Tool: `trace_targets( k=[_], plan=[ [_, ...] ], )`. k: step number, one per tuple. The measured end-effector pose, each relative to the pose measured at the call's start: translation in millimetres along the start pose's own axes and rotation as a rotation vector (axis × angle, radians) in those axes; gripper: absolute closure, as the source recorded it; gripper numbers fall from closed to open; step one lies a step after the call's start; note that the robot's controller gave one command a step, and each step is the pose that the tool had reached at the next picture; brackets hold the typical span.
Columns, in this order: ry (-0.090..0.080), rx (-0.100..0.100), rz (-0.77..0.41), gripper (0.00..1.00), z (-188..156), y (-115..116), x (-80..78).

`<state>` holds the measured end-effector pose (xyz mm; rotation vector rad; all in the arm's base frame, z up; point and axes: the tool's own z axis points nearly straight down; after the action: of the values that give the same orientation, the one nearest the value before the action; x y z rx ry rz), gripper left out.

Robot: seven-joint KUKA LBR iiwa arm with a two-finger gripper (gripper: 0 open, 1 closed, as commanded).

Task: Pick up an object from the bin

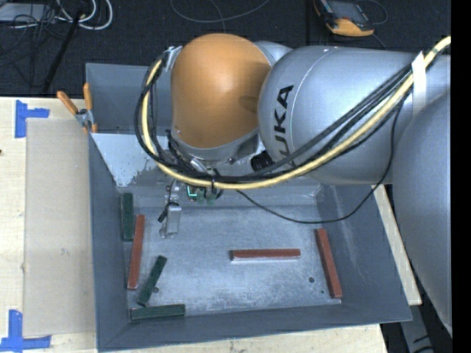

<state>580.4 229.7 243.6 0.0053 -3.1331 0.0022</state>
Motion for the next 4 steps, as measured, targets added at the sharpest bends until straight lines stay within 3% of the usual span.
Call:
trace_targets(
  k=[1, 2, 3, 4],
  plan=[
    [0.003, 0.003, 0.081, 0.00, 136.8, -51.0, 54.9],
    [-0.007, 0.001, -0.672, 0.00, 142.0, -34.1, 67.1],
    [-0.012, 0.005, -0.986, 0.00, 100.9, -84.2, 40.9],
    [-0.005, 0.000, -0.918, 0.00, 155.9, -69.0, 26.7]
  ],
)
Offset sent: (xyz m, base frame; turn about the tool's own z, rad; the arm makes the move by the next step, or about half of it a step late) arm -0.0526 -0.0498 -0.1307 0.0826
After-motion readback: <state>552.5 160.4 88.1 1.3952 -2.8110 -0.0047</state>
